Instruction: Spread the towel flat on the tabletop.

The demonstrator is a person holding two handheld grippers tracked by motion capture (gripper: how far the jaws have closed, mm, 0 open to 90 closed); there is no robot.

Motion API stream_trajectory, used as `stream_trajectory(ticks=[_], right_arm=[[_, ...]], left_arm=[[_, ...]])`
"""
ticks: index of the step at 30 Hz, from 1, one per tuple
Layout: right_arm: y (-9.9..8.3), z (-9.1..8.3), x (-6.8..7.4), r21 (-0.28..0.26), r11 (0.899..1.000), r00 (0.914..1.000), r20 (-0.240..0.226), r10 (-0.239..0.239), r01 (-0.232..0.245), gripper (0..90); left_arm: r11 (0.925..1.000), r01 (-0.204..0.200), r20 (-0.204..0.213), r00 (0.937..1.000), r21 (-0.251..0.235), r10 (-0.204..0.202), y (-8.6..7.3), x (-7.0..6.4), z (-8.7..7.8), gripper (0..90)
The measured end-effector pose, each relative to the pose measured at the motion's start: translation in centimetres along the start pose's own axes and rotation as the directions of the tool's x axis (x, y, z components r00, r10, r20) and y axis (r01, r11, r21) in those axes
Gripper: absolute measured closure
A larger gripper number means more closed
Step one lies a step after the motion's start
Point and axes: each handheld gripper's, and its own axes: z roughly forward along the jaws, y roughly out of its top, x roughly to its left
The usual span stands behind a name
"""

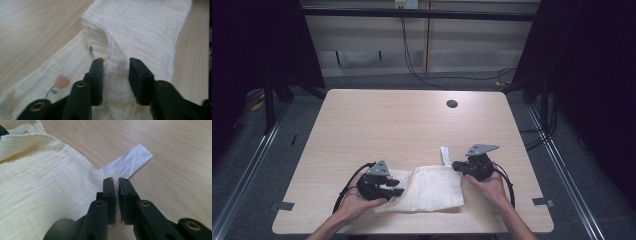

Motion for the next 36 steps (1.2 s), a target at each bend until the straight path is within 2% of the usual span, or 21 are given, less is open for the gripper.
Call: stream_trajectory(ticks=[2, 4, 6, 8, 11, 15, 16, 18, 20, 21, 22, 24, 26, 28, 30, 31, 33, 36], right_arm=[[0.0, 0.0, 0.0, -0.001, 1.000, 1.0000, 0.000, 0.001, -0.001, 84.4], [0.1, -0.1, 0.0, -0.004, 1.000, 1.0000, 0.000, 0.004, -0.004, 84.5], [0.0, -0.1, 0.0, -0.005, 1.000, 0.9999, -0.003, 0.010, -0.010, 84.7], [0.0, -0.1, -0.1, -0.006, 1.000, 1.0000, -0.004, 0.008, -0.008, 84.8], [0.0, -0.2, -0.1, -0.011, 1.000, 0.9999, -0.004, 0.015, -0.015, 84.7], [-0.1, -0.3, -0.1, -0.013, 1.000, 0.9998, -0.004, 0.017, -0.017, 84.6], [-0.1, -0.4, -0.1, -0.012, 1.000, 0.9999, -0.003, 0.016, -0.016, 84.6], [-0.1, -0.4, -0.1, -0.010, 1.000, 0.9999, -0.001, 0.016, -0.016, 84.5], [-0.1, -0.4, -0.1, -0.012, 1.000, 0.9999, -0.001, 0.016, -0.016, 84.5], [-0.1, -0.4, -0.1, -0.011, 1.000, 0.9999, -0.001, 0.016, -0.016, 84.5], [-0.1, -0.4, -0.1, -0.012, 1.000, 0.9999, -0.001, 0.016, -0.016, 84.5], [-0.1, -0.4, -0.1, -0.012, 1.000, 0.9999, 0.000, 0.017, -0.016, 84.6], [-0.1, -0.5, -0.1, -0.017, 1.000, 0.9998, -0.002, 0.021, -0.021, 84.9], [0.0, -0.6, -0.1, -0.025, 0.999, 0.9997, -0.006, 0.022, -0.022, 85.5], [0.1, -0.7, -0.1, -0.030, 0.999, 0.9997, -0.014, 0.022, -0.023, 85.7], [0.1, -0.8, -0.1, -0.034, 0.999, 0.9996, -0.015, 0.024, -0.024, 85.8], [0.3, -1.0, -0.1, -0.044, 0.999, 0.9994, -0.021, 0.029, -0.030, 86.0], [0.6, -1.4, 0.0, -0.066, 0.997, 0.9984, -0.043, 0.038, -0.041, 86.2]], left_arm=[[1.0000, 0.005, -0.004, 1.0000, -0.002, -0.005, 0.1, 0.1, -0.2, 74.8], [0.9992, 0.038, 0.046, 0.9982, 0.011, -0.038, -0.2, 0.7, -0.4, 79.7], [0.9989, 0.044, 0.052, 0.9976, 0.015, -0.045, -0.4, 0.8, -0.3, 82.3], [0.9986, 0.049, 0.079, 0.9956, 0.017, -0.050, -0.6, 1.0, -0.4, 79.4], [0.9985, 0.052, 0.097, 0.9938, 0.020, -0.053, -0.7, 0.9, -0.3, 77.2], [0.9958, 0.038, 0.086, 0.9953, 0.084, -0.045, -1.4, 0.7, -0.1, 69.7], [0.9950, 0.044, 0.098, 0.9938, 0.090, -0.052, -1.6, 0.7, -0.1, 67.2], [0.9961, 0.048, 0.097, 0.9938, 0.074, -0.055, -1.8, 0.6, -0.3, 63.7], [0.9962, 0.042, 0.091, 0.9946, 0.076, -0.049, -1.7, 0.6, -0.5, 65.8], [0.9970, 0.030, 0.077, 0.9964, 0.071, -0.035, -1.8, 0.5, -0.6, 72.7], [0.9979, 0.032, 0.083, 0.9959, 0.056, -0.037, -1.8, 0.5, -0.6, 78.1], [0.9976, 0.029, 0.083, 0.9960, 0.062, -0.034, -1.7, 0.6, -0.6, 86.6], [0.9973, 0.045, 0.073, 0.9961, 0.058, -0.049, -1.5, 0.8, -0.9, 87.6], [0.9979, 0.062, 0.074, 0.9953, 0.016, -0.063, -1.3, 1.3, -1.4, 88.2], [0.9978, 0.064, 0.074, 0.9951, 0.019, -0.065, -1.2, 1.4, -1.6, 88.4], [0.9975, 0.070, 0.075, 0.9948, -0.011, -0.069, -1.0, 1.8, -2.1, 88.5], [0.9945, 0.096, 0.082, 0.9924, -0.041, -0.092, -1.0, 2.1, -2.6, 88.6], [0.9914, 0.111, 0.086, 0.9907, -0.069, -0.105, -0.9, 2.7, -3.2, 88.6]])
